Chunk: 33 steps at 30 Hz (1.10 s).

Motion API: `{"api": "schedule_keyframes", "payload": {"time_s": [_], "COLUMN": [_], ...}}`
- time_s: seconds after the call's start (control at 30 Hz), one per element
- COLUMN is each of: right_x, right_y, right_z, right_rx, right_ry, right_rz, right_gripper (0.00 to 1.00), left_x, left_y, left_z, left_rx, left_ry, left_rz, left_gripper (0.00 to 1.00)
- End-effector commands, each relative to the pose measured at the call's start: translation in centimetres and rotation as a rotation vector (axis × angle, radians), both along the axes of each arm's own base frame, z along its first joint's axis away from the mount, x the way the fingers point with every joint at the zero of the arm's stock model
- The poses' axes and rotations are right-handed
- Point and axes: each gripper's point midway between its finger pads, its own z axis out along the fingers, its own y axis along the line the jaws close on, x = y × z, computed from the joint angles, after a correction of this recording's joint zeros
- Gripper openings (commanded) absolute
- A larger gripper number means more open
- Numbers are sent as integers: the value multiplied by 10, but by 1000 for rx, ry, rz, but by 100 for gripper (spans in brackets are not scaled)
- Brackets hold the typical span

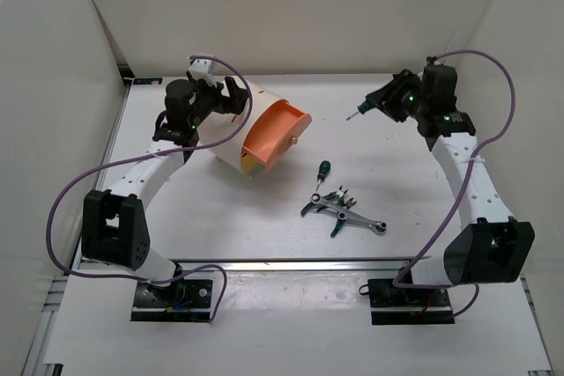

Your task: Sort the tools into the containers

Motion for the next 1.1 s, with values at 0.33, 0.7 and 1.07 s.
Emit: {"api": "schedule_keyframes", "payload": {"time_s": [0.33,0.7,1.07], "right_x": [-8,-24,1], "right_y": [162,231,242], "right_z": [103,51,6], "right_rx": [-177,-358,-333], "right_ry": [-293,-260,-79], "right_rz": [422,535,501], "right_gripper": [0,0,18], "left_x": [-18,-18,-17], "left_y": [7,4,4], "left_z": [-48,-49,-50], "left_rx": [16,11,6], "left_ry": [173,178,180], "left_rz": [15,7,6], "left_gripper": [99,99,99]}}
